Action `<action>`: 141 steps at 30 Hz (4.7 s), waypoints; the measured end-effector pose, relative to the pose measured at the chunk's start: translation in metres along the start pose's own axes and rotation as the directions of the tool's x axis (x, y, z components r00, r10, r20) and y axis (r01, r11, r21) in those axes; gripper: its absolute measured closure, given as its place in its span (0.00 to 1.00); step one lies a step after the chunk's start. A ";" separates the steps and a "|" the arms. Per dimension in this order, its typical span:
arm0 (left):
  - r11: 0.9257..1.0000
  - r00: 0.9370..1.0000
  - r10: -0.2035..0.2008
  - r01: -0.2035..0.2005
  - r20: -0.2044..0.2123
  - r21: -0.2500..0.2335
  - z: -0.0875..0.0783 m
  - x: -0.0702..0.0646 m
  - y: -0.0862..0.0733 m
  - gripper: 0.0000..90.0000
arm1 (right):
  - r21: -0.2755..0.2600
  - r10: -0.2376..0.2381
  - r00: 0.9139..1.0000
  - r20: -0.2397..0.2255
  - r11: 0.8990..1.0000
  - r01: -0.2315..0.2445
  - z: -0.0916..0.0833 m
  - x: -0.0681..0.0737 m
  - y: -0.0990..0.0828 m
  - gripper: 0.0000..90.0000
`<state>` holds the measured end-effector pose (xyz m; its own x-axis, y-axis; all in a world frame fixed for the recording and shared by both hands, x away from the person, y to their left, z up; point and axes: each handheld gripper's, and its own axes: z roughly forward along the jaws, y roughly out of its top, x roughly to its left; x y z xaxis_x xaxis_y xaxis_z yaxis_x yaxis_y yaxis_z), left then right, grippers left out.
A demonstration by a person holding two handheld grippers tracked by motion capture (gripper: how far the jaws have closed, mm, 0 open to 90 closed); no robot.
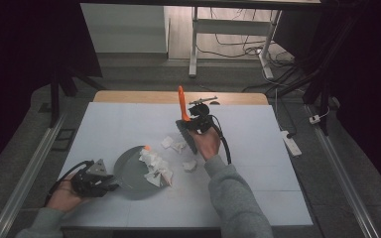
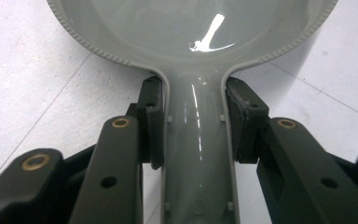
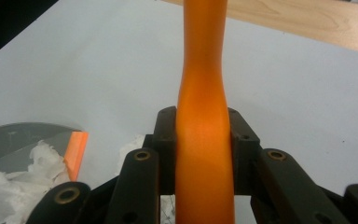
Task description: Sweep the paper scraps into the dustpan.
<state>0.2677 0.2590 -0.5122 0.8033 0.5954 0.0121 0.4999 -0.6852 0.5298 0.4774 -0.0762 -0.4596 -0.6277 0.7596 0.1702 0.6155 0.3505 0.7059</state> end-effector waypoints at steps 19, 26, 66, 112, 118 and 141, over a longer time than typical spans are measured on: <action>1.000 1.000 -0.007 0.007 0.001 -0.004 0.000 0.000 0.000 0.69 | 0.089 -0.036 0.992 -0.125 0.995 0.047 0.039 0.036 0.000 0.78; 1.000 1.000 -0.010 0.010 0.001 -0.001 0.001 0.000 0.000 0.69 | 0.119 -0.086 0.966 -0.243 0.986 0.117 0.042 0.077 -0.007 0.78; 1.000 1.000 -0.030 0.030 0.009 0.007 0.003 0.000 -0.001 0.69 | 0.205 -0.176 0.961 -0.215 0.954 0.220 0.058 0.095 0.003 0.78; 0.999 0.998 0.052 -0.053 0.039 0.012 0.023 -0.010 0.029 0.69 | 0.162 -0.137 0.990 -0.033 0.977 0.141 0.007 0.062 -0.040 0.78; 0.999 0.998 0.050 -0.050 0.037 0.011 0.023 -0.011 0.029 0.69 | 0.124 -0.116 0.979 -0.167 0.983 0.137 0.016 0.090 -0.032 0.78; 0.999 0.998 0.046 -0.047 0.036 0.011 0.022 -0.011 0.029 0.69 | 0.093 -0.086 0.991 -0.106 0.991 0.096 0.008 0.060 -0.037 0.78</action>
<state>0.2803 0.2230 -0.5159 0.8367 0.5476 0.0060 0.4654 -0.7168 0.5192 0.4208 -0.0394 -0.4807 -0.7255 0.6641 0.1807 0.5940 0.4715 0.6517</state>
